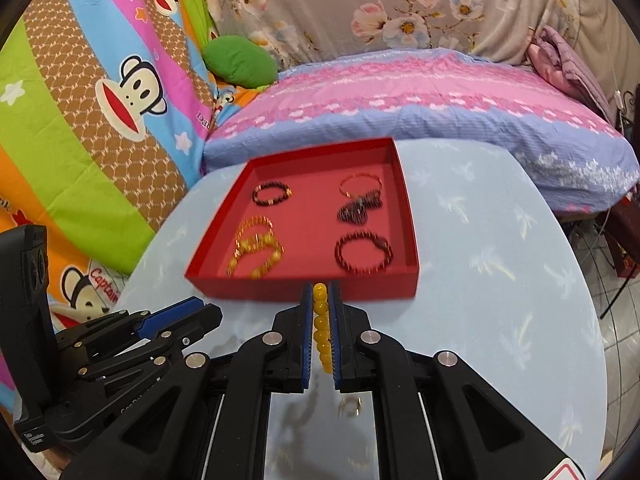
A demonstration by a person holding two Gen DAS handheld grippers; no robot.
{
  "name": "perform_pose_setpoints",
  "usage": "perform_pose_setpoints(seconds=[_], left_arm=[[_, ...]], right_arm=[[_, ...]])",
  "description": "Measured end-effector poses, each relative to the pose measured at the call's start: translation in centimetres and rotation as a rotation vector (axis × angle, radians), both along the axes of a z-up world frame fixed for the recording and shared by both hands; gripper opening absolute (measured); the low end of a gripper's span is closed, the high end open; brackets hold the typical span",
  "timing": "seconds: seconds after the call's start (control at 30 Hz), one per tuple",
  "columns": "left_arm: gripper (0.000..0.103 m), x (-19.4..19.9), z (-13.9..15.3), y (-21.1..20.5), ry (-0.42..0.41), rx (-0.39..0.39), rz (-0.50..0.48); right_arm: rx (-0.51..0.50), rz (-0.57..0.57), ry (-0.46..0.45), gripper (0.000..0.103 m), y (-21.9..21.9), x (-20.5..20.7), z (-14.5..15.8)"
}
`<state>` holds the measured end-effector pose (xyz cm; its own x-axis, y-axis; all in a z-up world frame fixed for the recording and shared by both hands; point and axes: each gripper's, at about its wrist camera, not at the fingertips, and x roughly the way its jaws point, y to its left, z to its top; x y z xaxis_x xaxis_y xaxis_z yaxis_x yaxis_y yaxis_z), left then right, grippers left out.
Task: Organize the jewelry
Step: 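Carry the ring and amber bracelet into the red box and open both tools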
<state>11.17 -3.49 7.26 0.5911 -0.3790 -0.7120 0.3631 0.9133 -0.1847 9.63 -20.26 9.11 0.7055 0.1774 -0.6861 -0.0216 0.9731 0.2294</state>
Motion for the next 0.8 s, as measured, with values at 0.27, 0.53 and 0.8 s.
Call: perform_pose_setpoints(seconds=[0.27, 0.53, 0.8], left_arm=[[0.011, 6.8, 1.5, -0.4, -0.037, 0.0, 0.0], [0.01, 12.8, -0.2, -2.0, 0.003, -0.017, -0.024], [0.01, 15.4, -2.4, -2.6, 0.038, 0.006, -0.003]], right_arm=[[0.02, 0.009, -0.01, 0.007, 0.0, 7.3, 1.3], [0.073, 0.024, 0.071, 0.007, 0.4, 13.7, -1.6], [0.058, 0.011, 0.151, 0.008, -0.1, 16.2, -5.5]])
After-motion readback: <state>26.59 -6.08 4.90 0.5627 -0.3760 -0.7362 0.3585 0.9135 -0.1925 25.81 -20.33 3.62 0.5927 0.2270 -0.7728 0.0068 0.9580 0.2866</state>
